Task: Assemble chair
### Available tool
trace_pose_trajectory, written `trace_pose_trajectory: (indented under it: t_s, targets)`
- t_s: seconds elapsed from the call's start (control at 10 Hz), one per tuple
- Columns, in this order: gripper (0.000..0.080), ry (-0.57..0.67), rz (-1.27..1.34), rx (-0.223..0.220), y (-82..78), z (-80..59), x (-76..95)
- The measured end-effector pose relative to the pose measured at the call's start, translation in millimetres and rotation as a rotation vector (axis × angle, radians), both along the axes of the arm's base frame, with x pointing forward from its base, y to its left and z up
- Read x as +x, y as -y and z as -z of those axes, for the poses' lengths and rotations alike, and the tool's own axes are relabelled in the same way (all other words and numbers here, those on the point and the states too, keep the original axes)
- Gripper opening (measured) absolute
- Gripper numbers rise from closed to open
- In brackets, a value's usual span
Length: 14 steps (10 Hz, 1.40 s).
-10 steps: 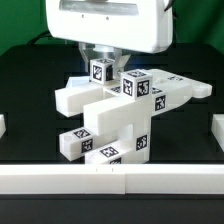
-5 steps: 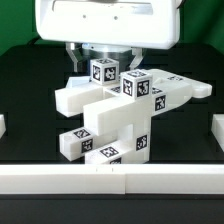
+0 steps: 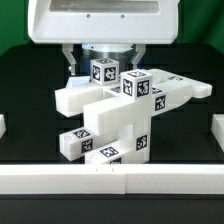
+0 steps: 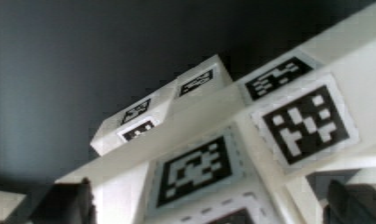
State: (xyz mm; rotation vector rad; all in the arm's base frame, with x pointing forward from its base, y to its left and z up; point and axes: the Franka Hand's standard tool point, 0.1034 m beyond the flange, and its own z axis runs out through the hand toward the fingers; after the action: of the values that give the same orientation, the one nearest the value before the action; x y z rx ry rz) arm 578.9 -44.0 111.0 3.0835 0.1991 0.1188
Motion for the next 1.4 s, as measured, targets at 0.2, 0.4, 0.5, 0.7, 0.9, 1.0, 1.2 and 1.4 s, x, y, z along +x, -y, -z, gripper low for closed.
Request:
trace_pose_trajectory:
  t_s: [0.2, 0.4, 0.5, 0.7, 0.9, 1.0, 1.2, 1.4]
  targets:
    - [0.0649, -0.008, -0.157, -0.016, 0.5, 0.0, 0.0]
    - [0.052, -0.009, -0.165, -0.016, 0.8, 0.5, -0.2]
    - [0.0381, -0.009, -0.163, -0.016, 0.9, 0.5, -0.3]
    - [0.0265, -0.008, -0.13, -0.014, 1.2, 0.8, -0.4]
    - [0.0268, -0.004, -0.029, -0.005, 1.1, 1.5, -0.6]
    - [0.0268, 0.001, 0.065, 0.005, 2.1, 2.0, -0.3]
    - [0.0268, 0.008, 0.245, 0.028, 5.3, 2.3, -0.5]
    - [0.0269, 0.008, 0.484, 0.048, 5.0, 2.2, -1.3]
